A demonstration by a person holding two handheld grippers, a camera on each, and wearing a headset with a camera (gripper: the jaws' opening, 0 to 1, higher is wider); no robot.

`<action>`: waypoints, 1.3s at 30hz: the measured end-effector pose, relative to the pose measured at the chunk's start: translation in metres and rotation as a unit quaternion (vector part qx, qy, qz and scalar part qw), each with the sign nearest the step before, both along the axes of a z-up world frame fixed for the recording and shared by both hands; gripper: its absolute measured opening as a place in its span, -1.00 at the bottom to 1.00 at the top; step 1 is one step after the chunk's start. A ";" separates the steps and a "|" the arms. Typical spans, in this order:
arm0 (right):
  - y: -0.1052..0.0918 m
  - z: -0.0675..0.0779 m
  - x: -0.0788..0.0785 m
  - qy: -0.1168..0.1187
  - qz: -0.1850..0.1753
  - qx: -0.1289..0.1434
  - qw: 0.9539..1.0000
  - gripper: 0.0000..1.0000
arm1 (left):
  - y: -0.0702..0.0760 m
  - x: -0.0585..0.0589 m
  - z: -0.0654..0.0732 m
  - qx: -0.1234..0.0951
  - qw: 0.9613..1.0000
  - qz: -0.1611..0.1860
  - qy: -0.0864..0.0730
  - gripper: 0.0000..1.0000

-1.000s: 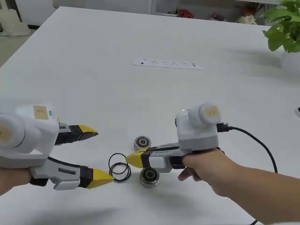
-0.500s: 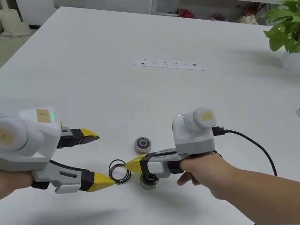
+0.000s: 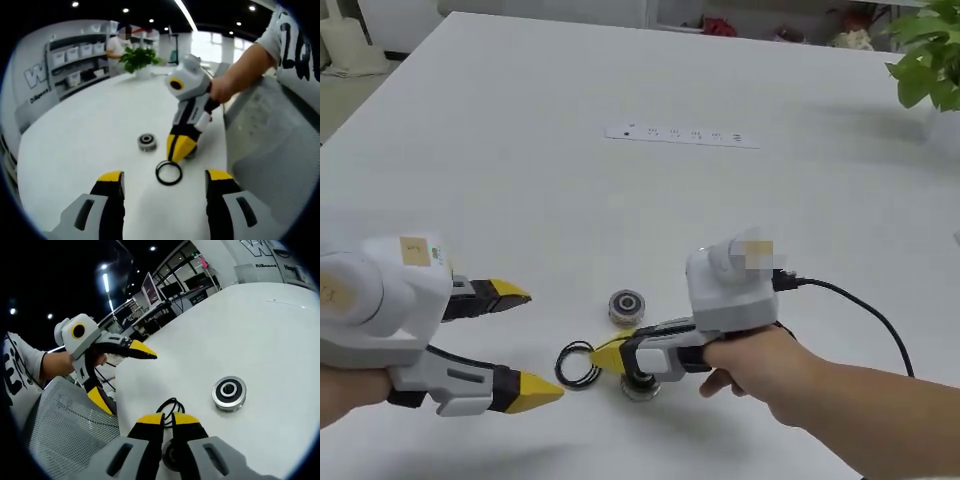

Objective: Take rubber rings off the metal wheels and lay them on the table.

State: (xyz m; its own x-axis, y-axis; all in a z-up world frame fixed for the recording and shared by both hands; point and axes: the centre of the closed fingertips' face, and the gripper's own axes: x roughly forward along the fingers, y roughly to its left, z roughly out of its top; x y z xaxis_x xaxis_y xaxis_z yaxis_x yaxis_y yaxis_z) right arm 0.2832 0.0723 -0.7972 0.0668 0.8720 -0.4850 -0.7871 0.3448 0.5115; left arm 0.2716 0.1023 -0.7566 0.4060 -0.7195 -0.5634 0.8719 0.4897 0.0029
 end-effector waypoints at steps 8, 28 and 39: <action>0.000 -0.001 0.000 -0.015 0.006 -0.008 1.000 -0.81 | 0.002 0.001 -0.002 0.002 1.000 0.003 0.004 0.32; -0.012 0.025 0.012 -0.051 -0.003 0.003 0.999 -0.64 | -0.002 0.000 0.005 -0.002 1.000 0.000 0.000 0.32; -0.031 0.053 0.025 -0.092 -0.016 0.014 0.996 -0.53 | -0.001 0.001 0.016 -0.005 1.000 0.000 -0.011 0.33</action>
